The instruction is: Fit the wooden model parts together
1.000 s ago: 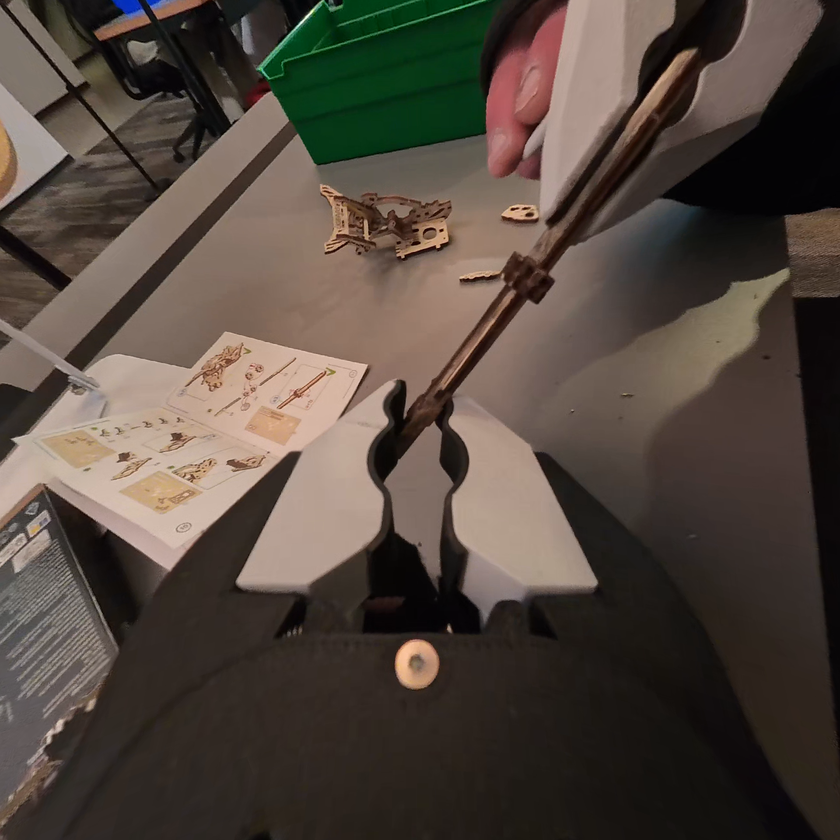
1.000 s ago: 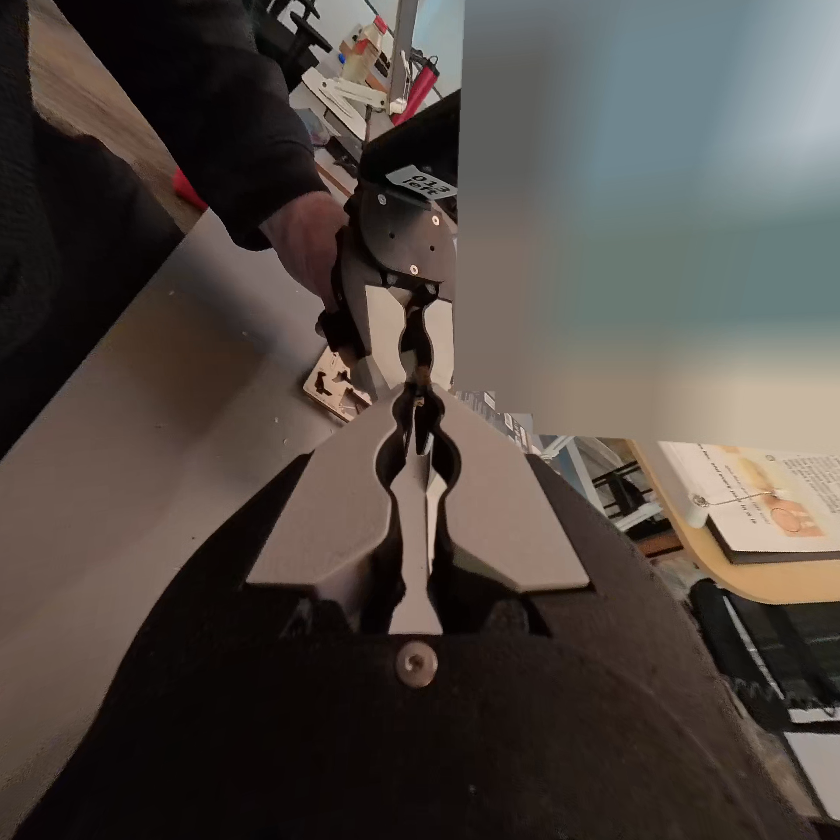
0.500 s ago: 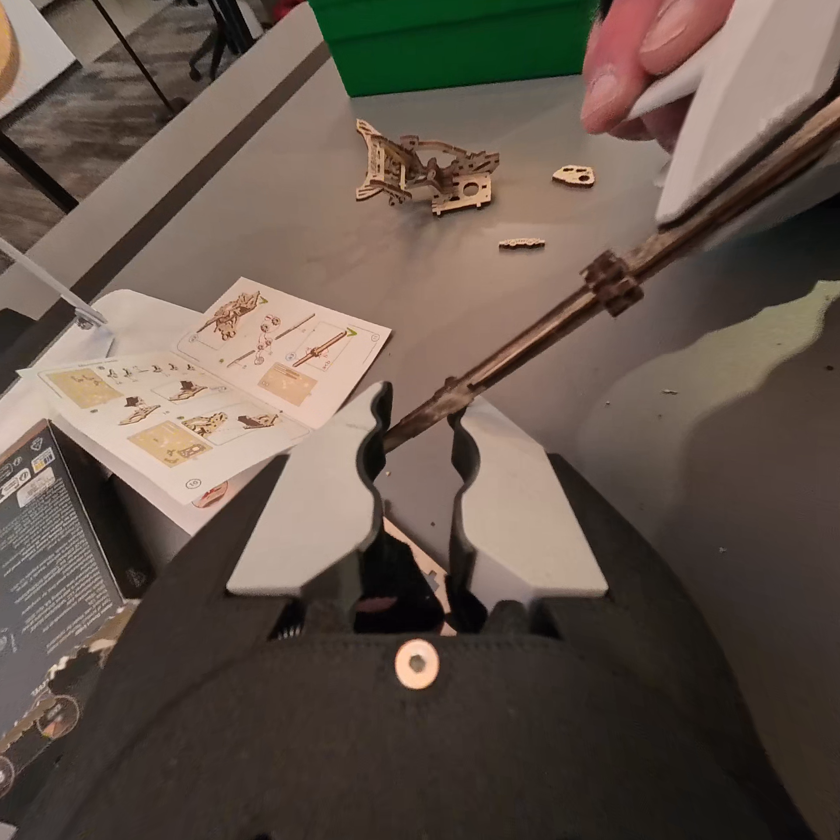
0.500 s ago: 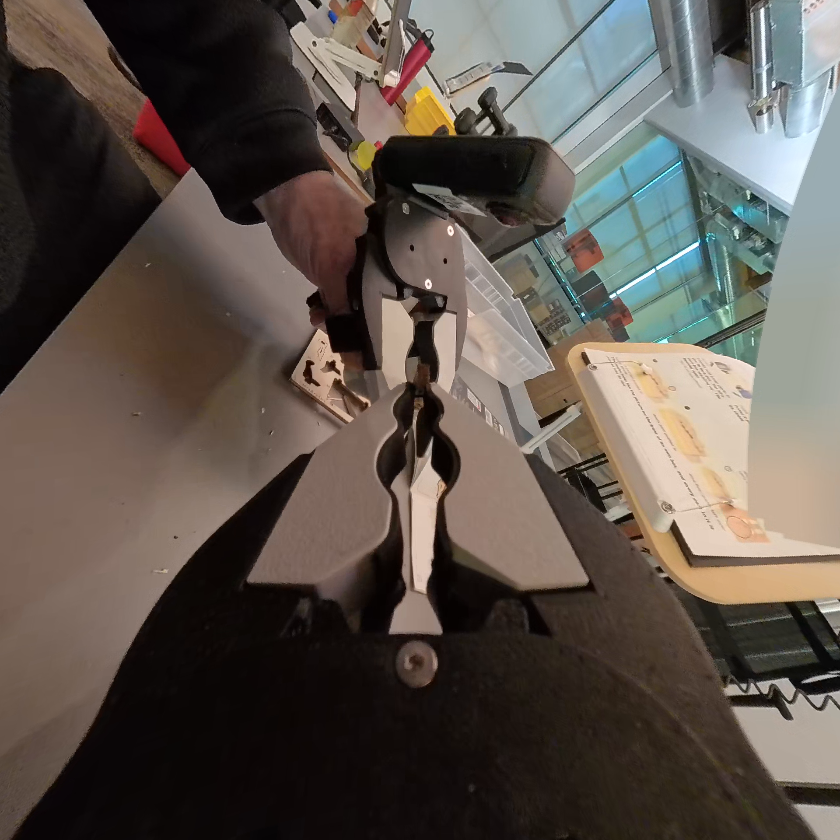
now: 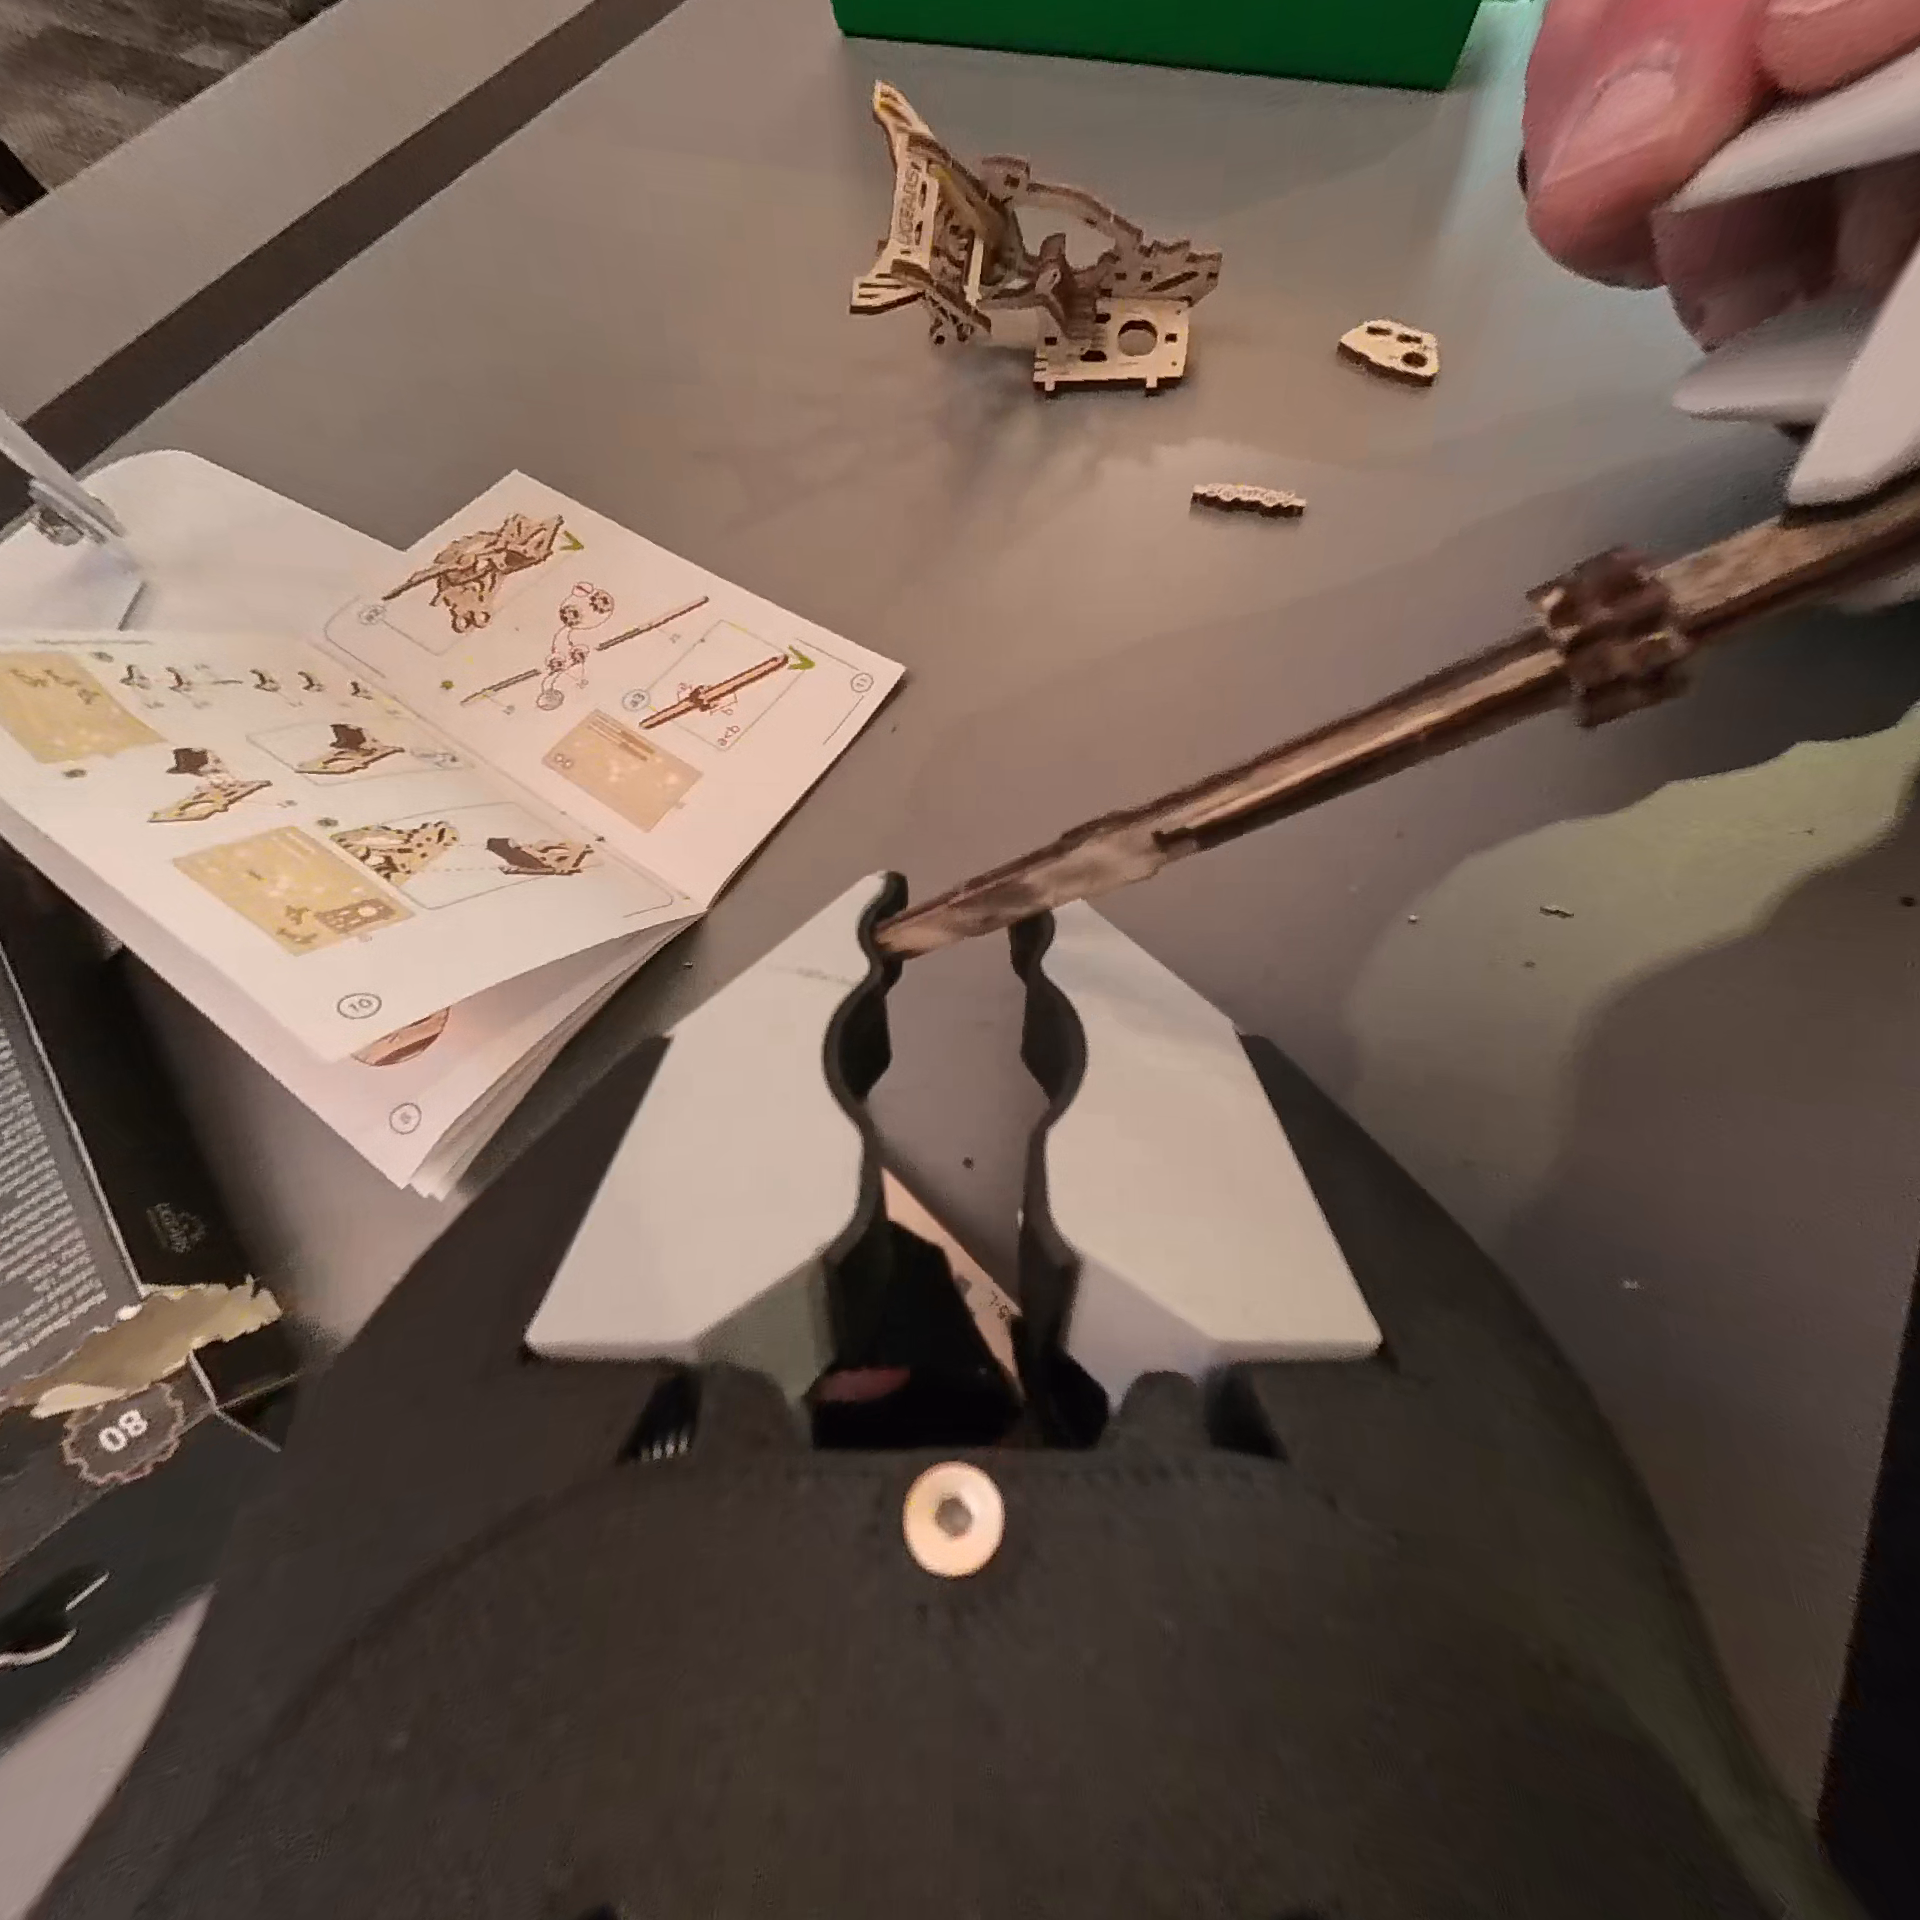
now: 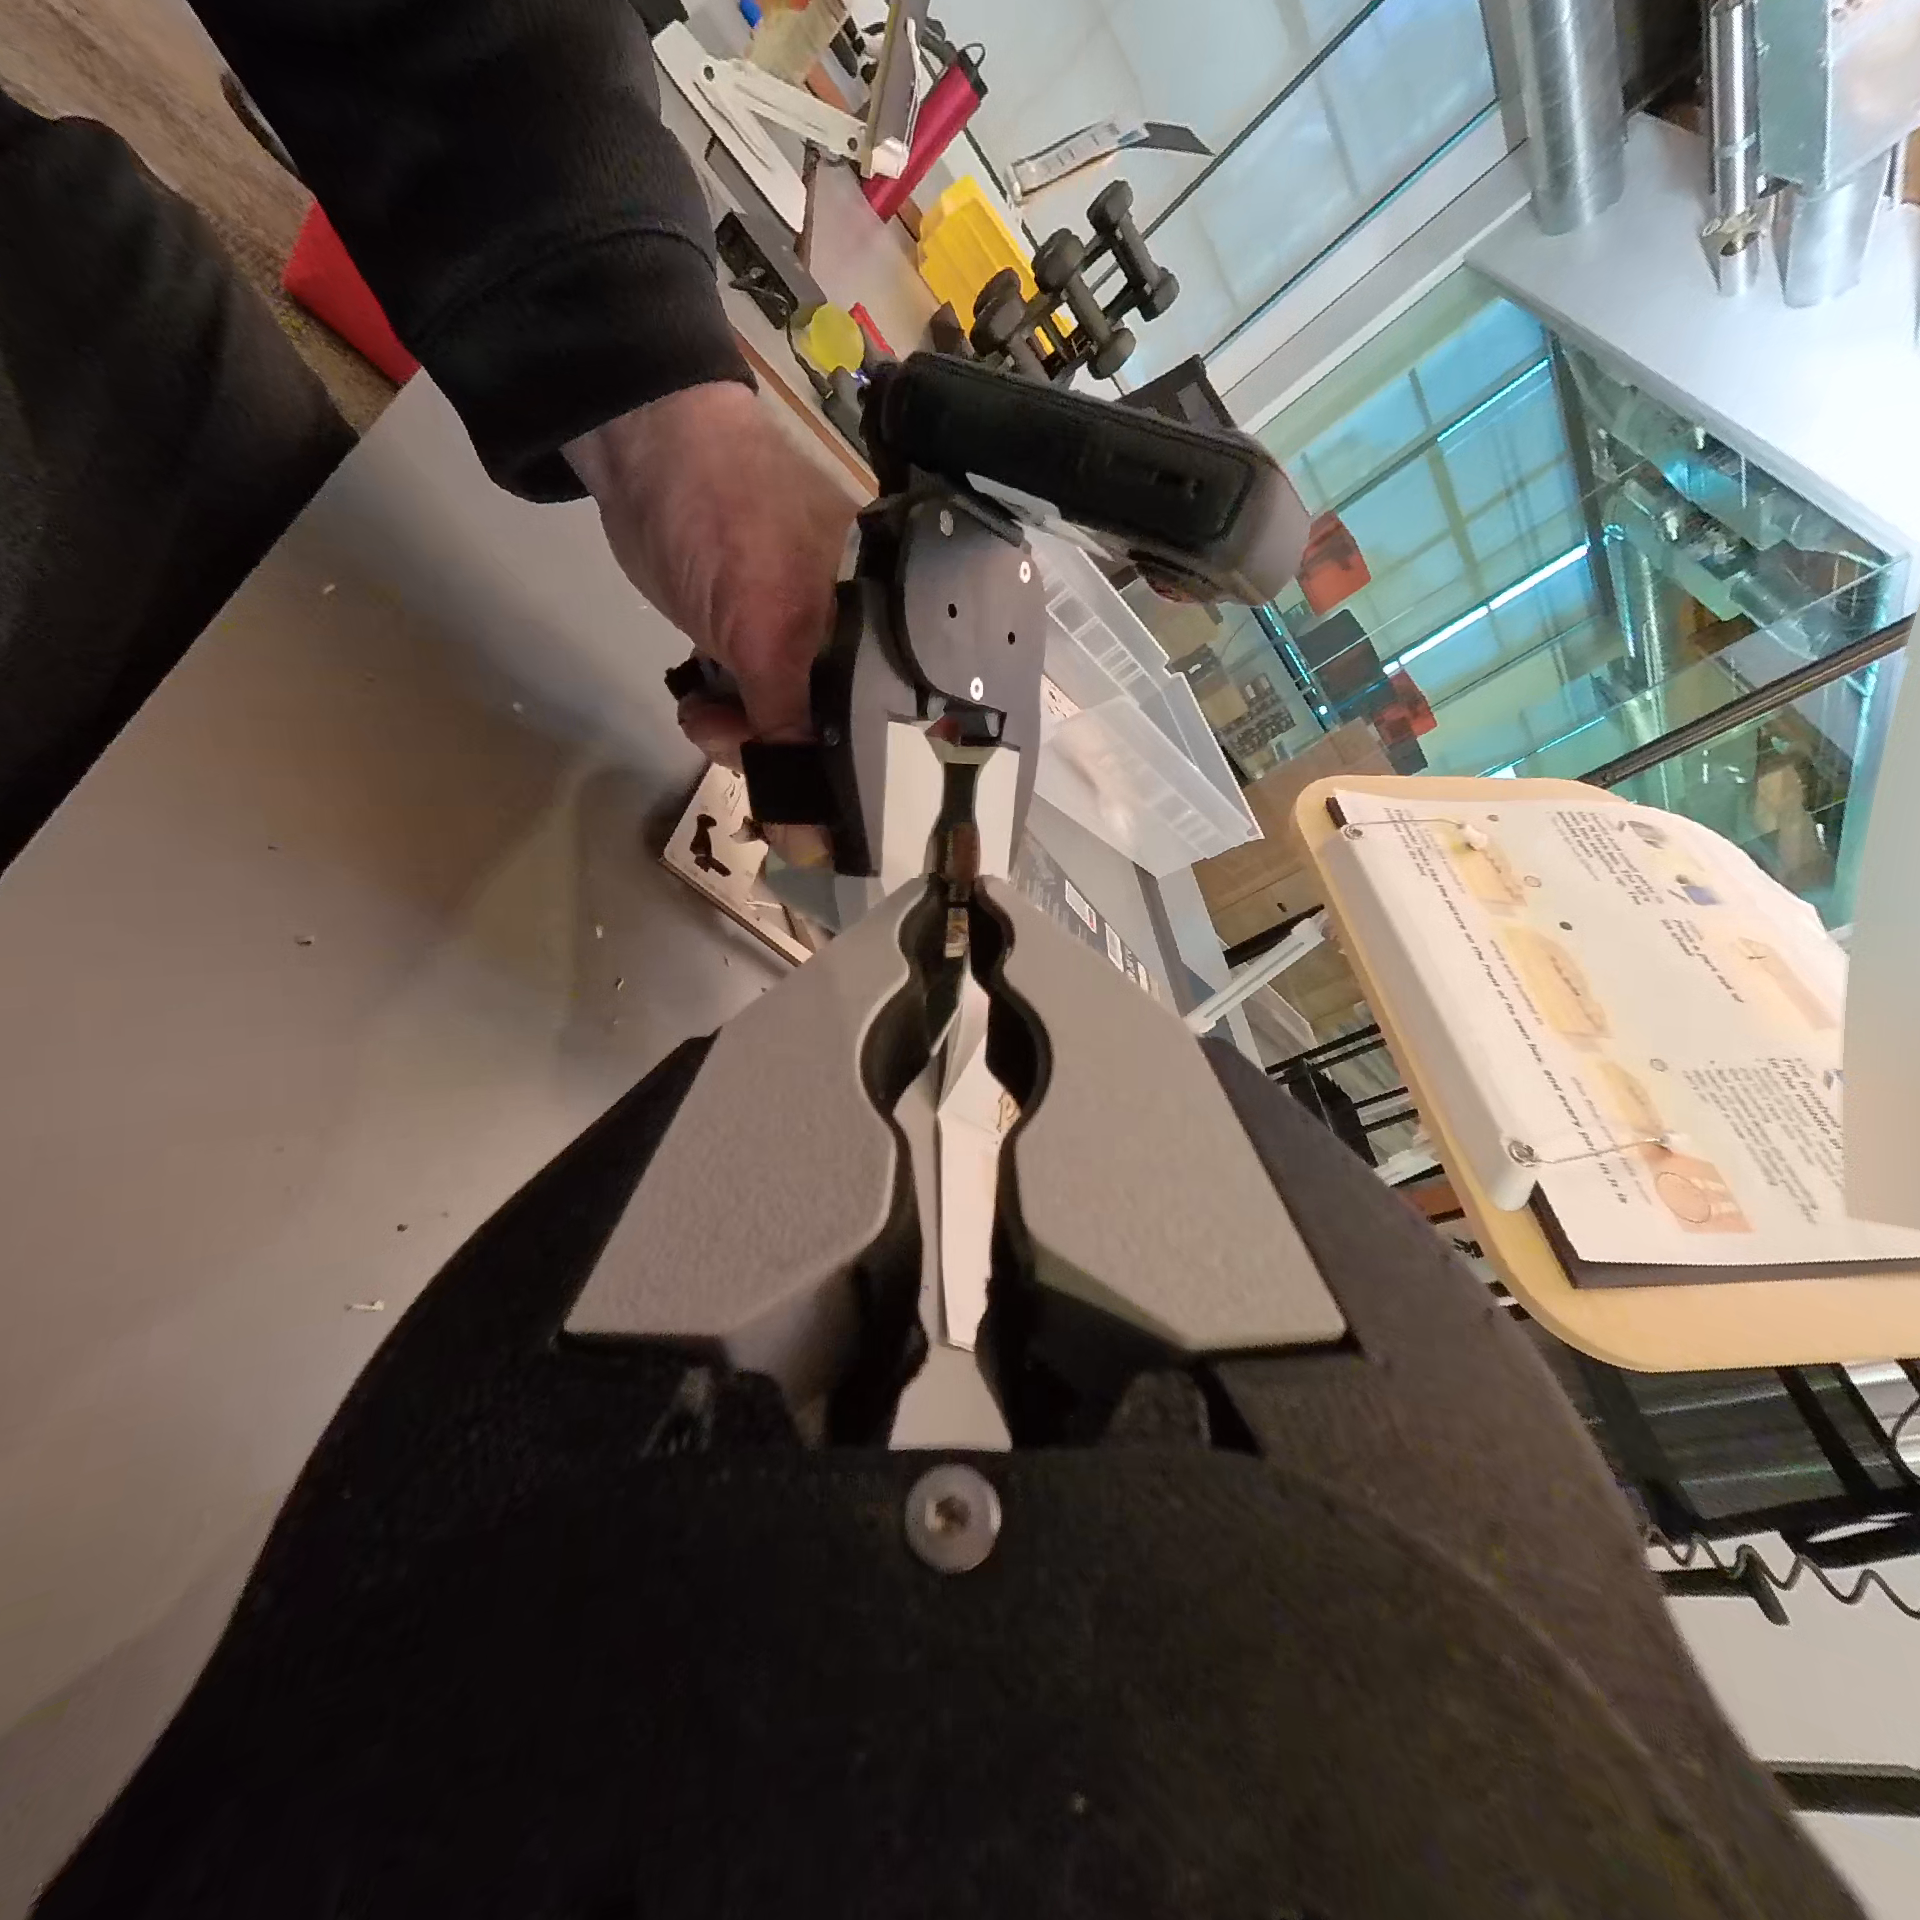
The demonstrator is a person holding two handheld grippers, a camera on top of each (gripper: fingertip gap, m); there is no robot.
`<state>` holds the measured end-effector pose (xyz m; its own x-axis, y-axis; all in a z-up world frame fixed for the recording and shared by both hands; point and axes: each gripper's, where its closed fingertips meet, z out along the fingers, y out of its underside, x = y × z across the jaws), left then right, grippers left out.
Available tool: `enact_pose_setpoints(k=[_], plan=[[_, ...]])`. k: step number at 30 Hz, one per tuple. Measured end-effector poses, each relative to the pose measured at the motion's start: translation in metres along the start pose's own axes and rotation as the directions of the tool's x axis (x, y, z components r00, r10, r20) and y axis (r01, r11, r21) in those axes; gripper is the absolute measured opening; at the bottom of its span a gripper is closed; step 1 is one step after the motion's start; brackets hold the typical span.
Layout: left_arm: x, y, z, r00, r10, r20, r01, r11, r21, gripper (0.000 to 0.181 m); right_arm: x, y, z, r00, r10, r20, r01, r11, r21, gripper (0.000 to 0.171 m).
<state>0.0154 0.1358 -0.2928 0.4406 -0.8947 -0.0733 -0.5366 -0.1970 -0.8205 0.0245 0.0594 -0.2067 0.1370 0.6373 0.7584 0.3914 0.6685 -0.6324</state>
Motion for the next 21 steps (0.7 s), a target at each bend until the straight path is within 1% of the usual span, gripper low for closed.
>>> enact_pose_setpoints(k=[1,5,10,12,19,21], plan=[[0.0,0.001,0.0,1.0,-0.013,-0.005,0.013,1.0,0.002,0.015,-0.002,-0.001,0.0,1.0,0.003,0.007,-0.003,1.0,0.0,0.001],[0.003,0.0,-0.001,0.999,-0.052,-0.008,0.052,0.999,0.014,0.01,-0.01,0.003,0.002,0.999,0.035,0.021,-0.034,0.999,-0.035,0.001],[0.022,0.018,0.011,0.997,-0.075,-0.007,0.075,0.996,-0.039,0.009,-0.027,0.002,0.002,0.998,0.062,0.014,-0.061,0.996,-0.062,0.001],[0.023,0.021,0.012,0.997,-0.067,0.027,0.068,0.996,-0.049,0.009,-0.038,0.001,0.003,0.997,0.071,0.011,-0.07,0.995,-0.075,0.002],[0.022,0.034,0.015,0.995,-0.05,0.081,0.06,0.99,-0.13,0.007,-0.04,0.01,0.0,0.989,0.123,-0.083,-0.132,0.983,-0.124,0.002],[0.024,0.039,0.017,0.996,-0.029,0.083,0.042,0.985,-0.166,0.004,-0.039,0.01,-0.002,0.99,0.103,-0.1,-0.116,0.985,-0.128,0.004]])
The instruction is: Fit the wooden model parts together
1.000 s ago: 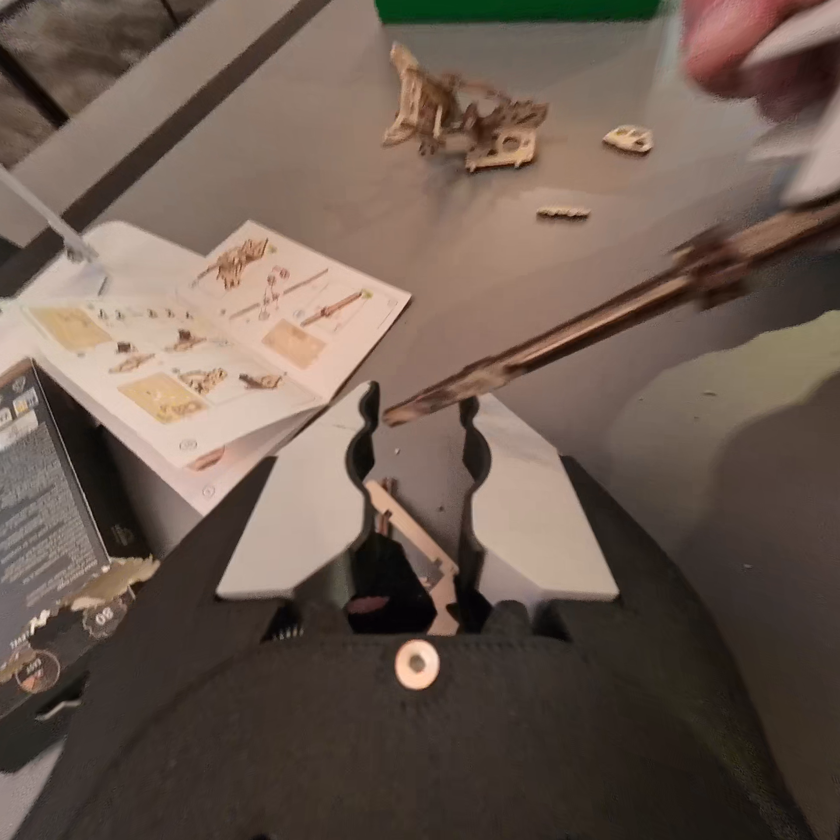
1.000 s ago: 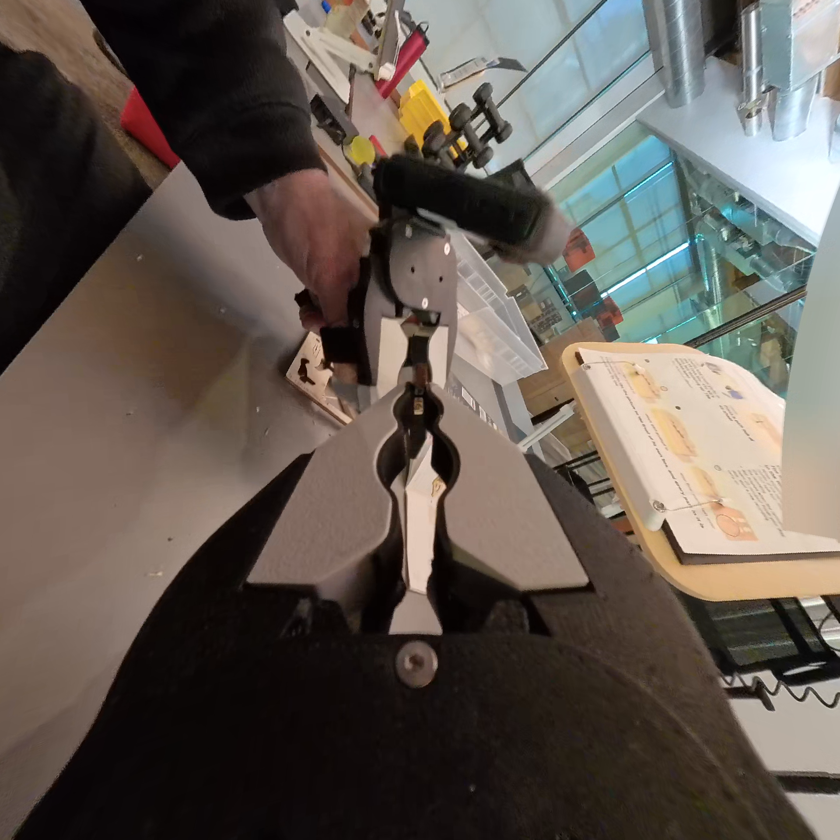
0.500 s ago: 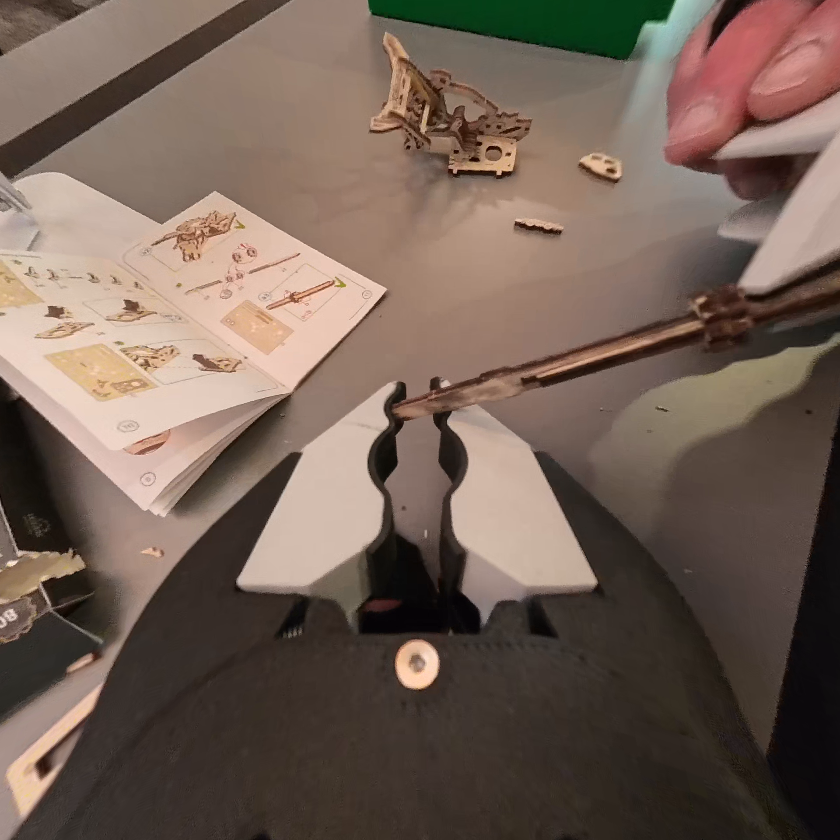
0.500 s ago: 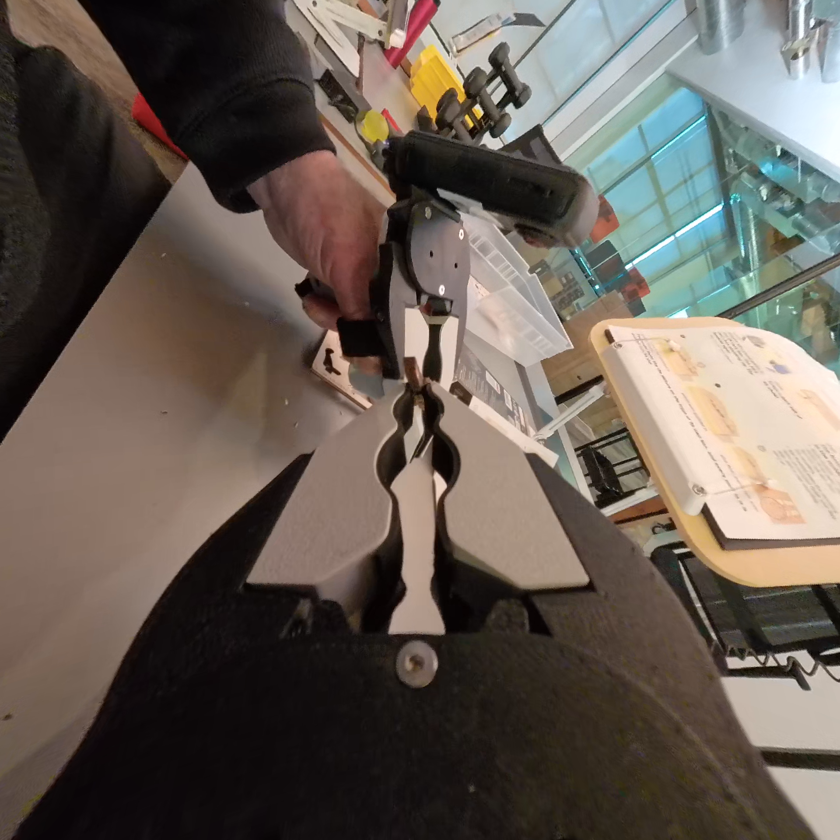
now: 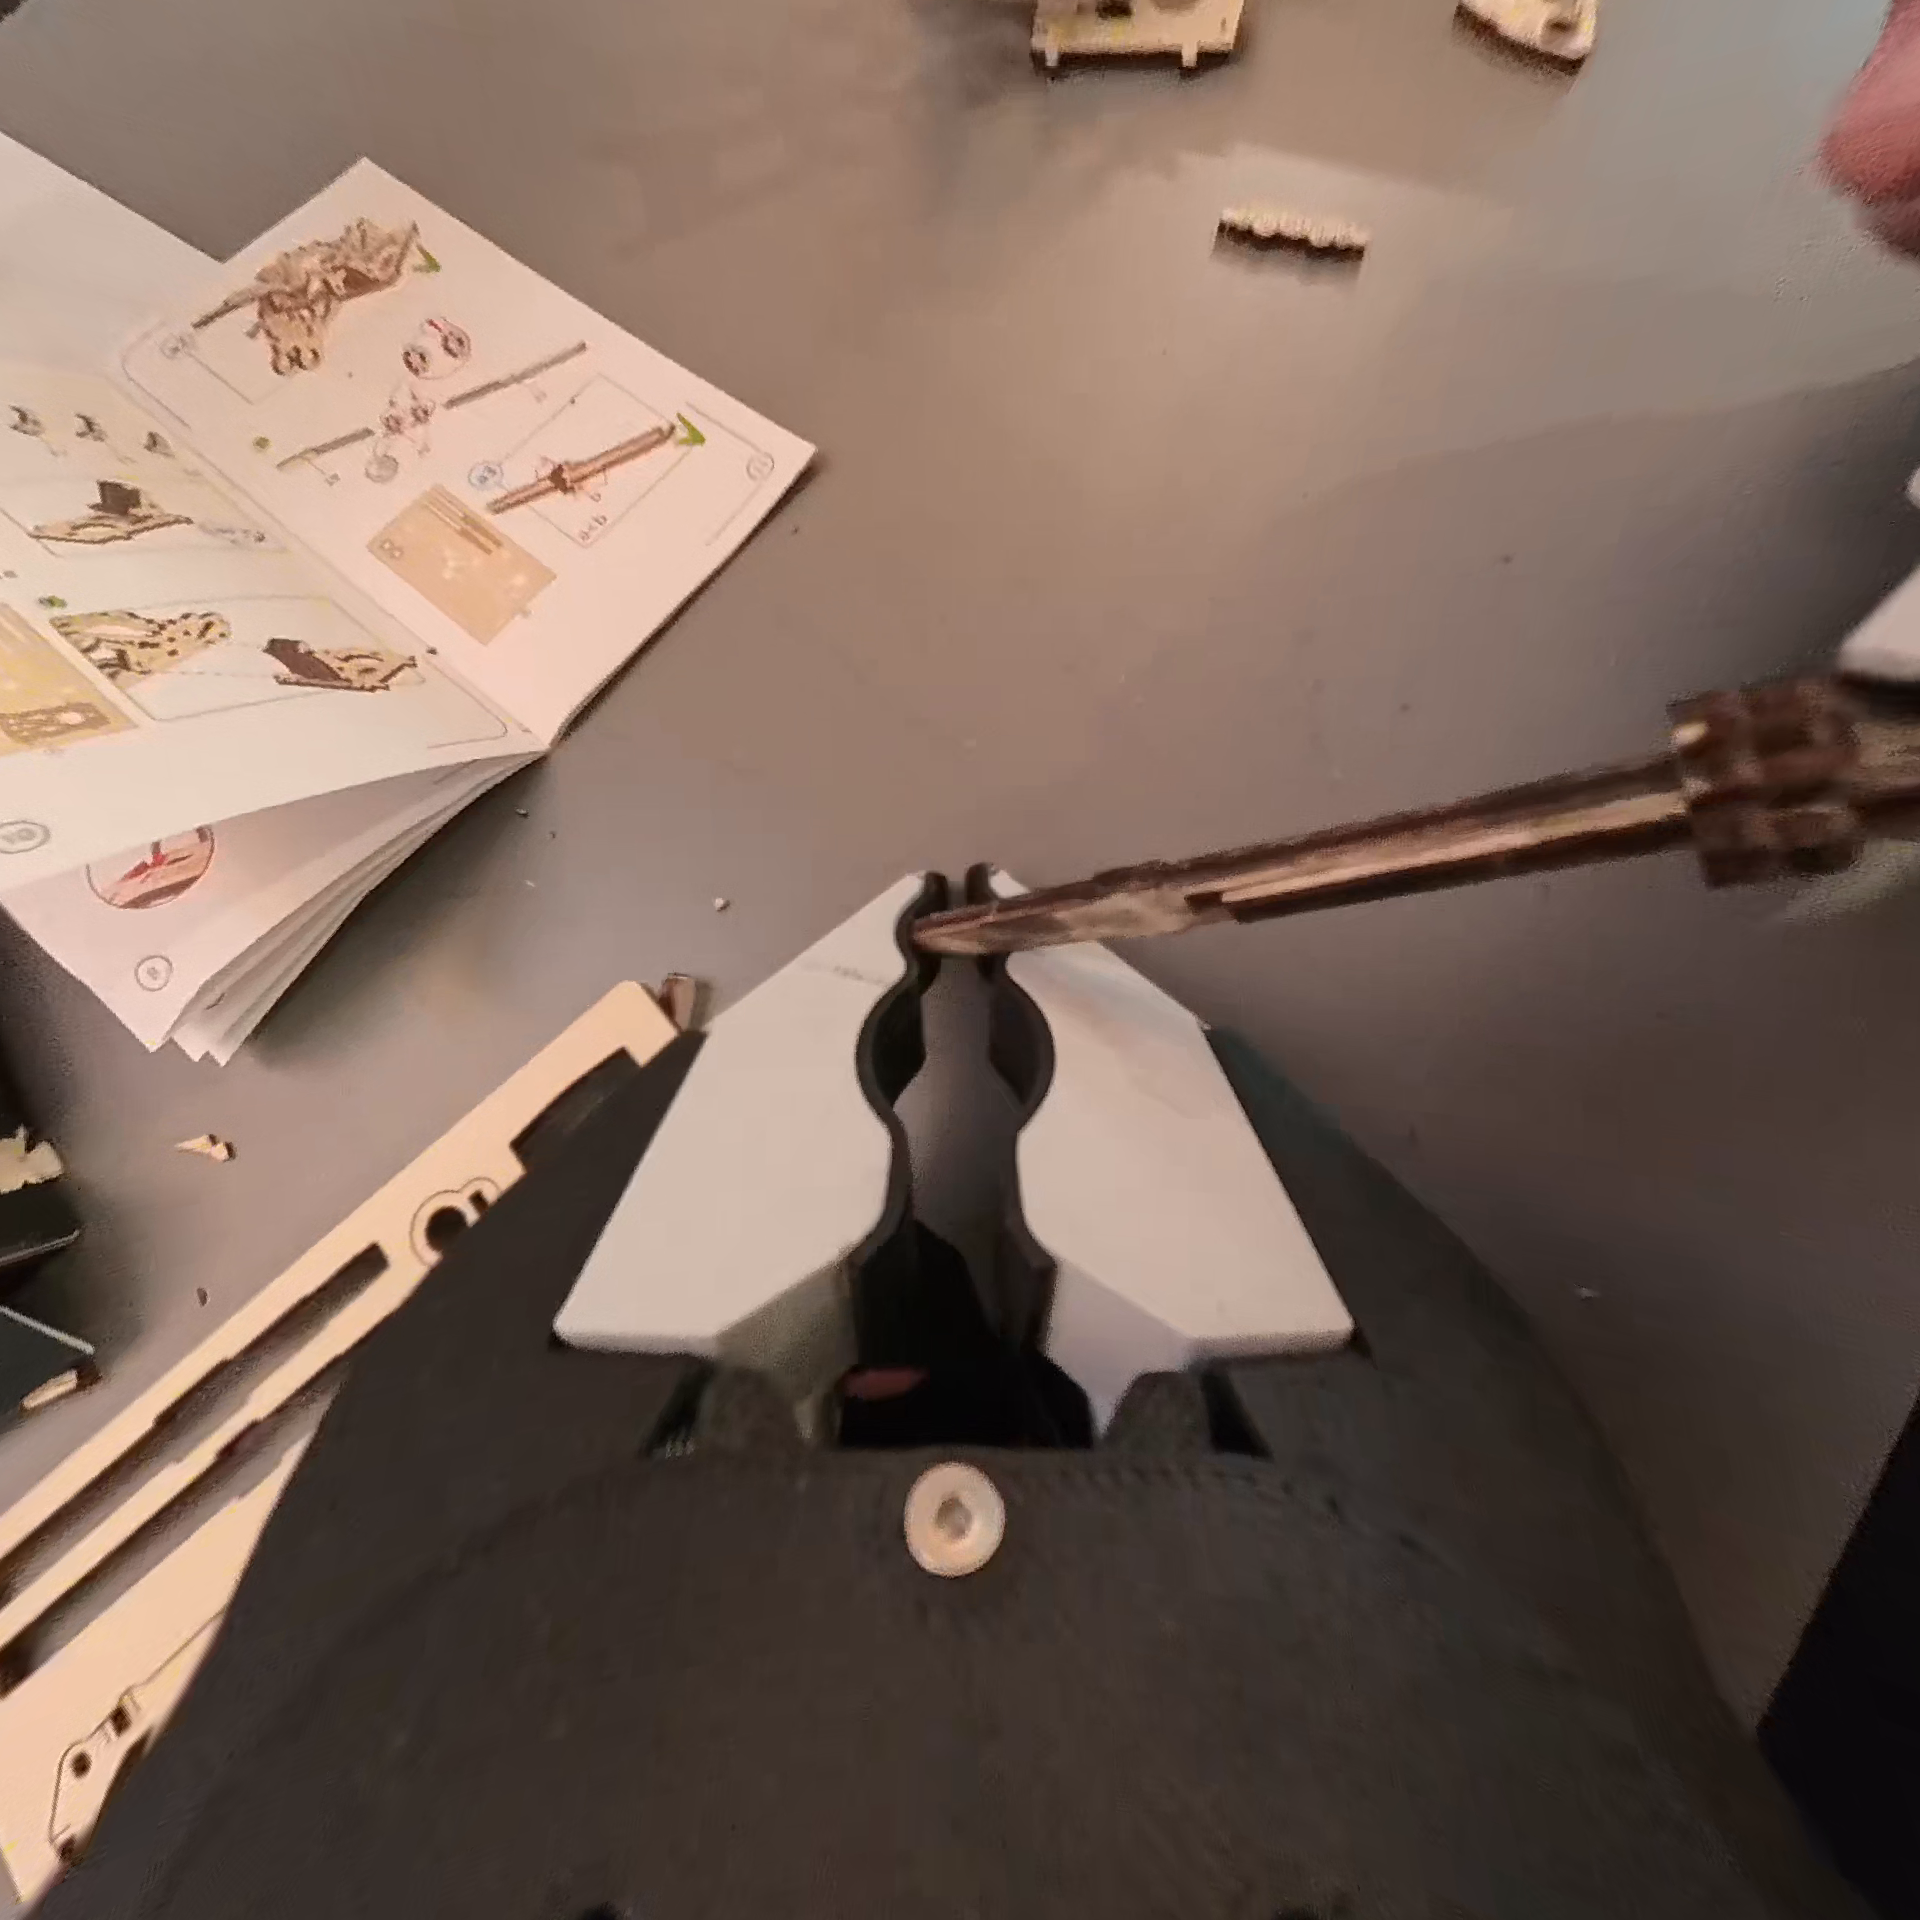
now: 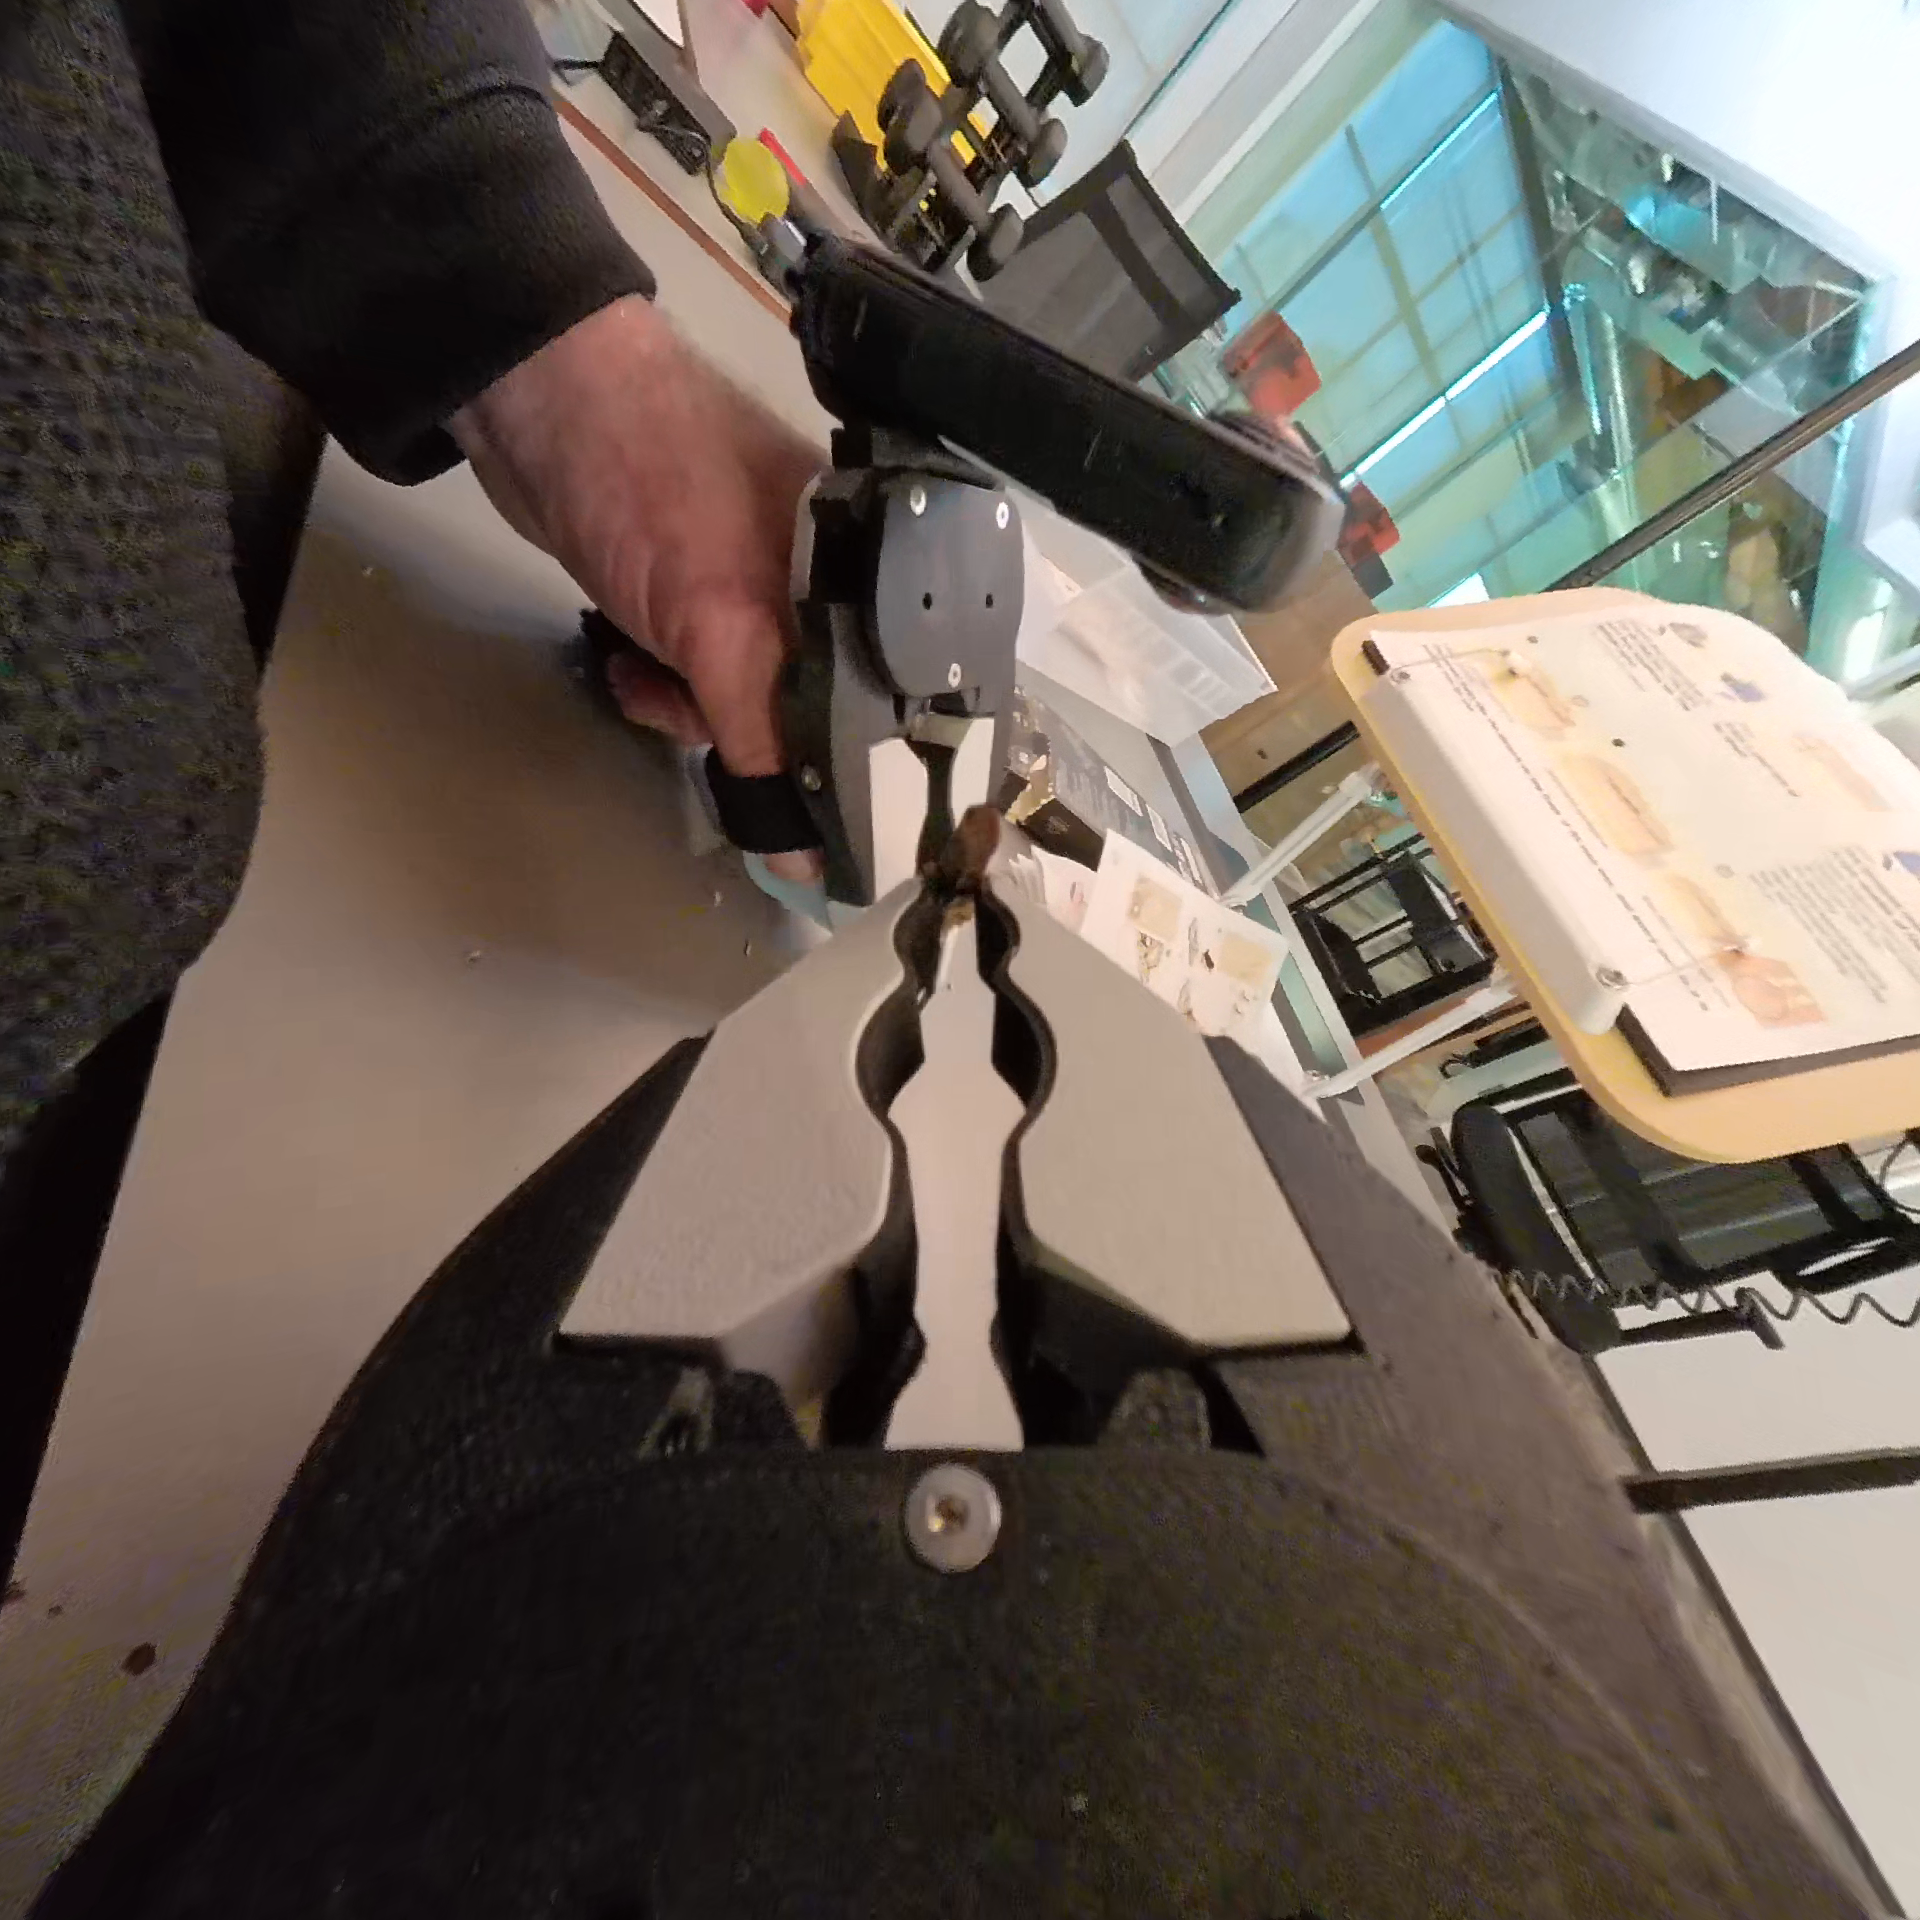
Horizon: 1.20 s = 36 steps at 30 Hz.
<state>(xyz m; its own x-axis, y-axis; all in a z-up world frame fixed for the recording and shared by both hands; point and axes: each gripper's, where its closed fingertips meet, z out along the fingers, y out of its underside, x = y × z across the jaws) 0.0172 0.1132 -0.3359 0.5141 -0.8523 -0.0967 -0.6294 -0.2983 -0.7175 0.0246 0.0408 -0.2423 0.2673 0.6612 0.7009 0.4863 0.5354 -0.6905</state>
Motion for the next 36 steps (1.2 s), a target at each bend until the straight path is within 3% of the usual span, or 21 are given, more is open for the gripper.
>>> enact_pose_setpoints(k=[15,24,30,33,36], plan=[[0.0,-0.002,0.004,0.996,0.074,0.053,-0.071,0.996,-0.062,0.0,-0.008,-0.007,0.0,0.996,-0.091,0.018,0.09,0.996,0.023,0.012],[-0.003,-0.006,0.009,0.973,0.219,0.071,-0.209,0.97,-0.125,0.0,-0.003,-0.015,-0.003,0.983,-0.177,0.053,0.174,0.983,0.054,0.025],[-0.002,-0.01,0.013,0.972,0.228,0.054,-0.22,0.967,-0.126,0.0,-0.027,-0.001,0.001,0.95,-0.204,0.235,0.204,0.979,0.024,0.017],[-0.011,-0.009,0.012,0.978,0.195,0.068,-0.186,0.976,-0.113,0.0,-0.04,0.013,-0.008,0.932,-0.061,0.358,0.079,0.996,-0.038,0.016],[-0.014,-0.005,-0.002,0.991,0.121,0.053,-0.115,0.989,-0.097,0.0,-0.036,0.025,-0.014,0.917,0.082,0.39,-0.038,0.992,-0.12,0.023]])
